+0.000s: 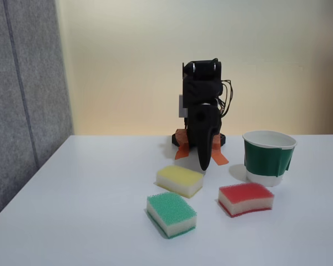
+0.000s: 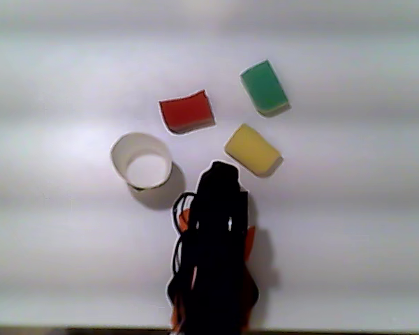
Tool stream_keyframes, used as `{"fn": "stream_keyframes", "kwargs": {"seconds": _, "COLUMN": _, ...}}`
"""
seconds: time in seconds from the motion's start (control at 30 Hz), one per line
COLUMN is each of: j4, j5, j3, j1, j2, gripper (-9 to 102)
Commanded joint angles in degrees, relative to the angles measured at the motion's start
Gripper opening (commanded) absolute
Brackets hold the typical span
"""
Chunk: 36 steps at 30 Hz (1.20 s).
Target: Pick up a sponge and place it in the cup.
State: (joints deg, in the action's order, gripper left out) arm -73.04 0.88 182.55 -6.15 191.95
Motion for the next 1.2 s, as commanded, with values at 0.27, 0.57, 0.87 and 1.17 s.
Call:
{"fn": "stream_keyframes", "kwargs": {"seconds": 0.27, "j4": -1.41, "j5": 0.62, "j3": 1.93, "j1": 0.53, "j2": 0.97, "gripper": 0}}
{"fn": "stream_keyframes", "kwargs": {"seconds": 0.57, "j4": -1.49, "j5": 1.14, "j3": 1.32, "j1": 0.53, "j2": 1.05, "gripper": 0}}
{"fn": "stream_keyframes", "kwargs": {"seconds": 0.87, "j4": -4.66, "j5": 9.84, "j3": -18.63, "j1": 4.04, "j2": -18.54, "gripper": 0}}
{"fn": "stream_keyframes", "kwargs": {"seconds": 1.17, "j4": -1.32, "j5": 2.02, "j3": -47.02, "j1": 4.57, "j2": -50.89, "gripper": 0}}
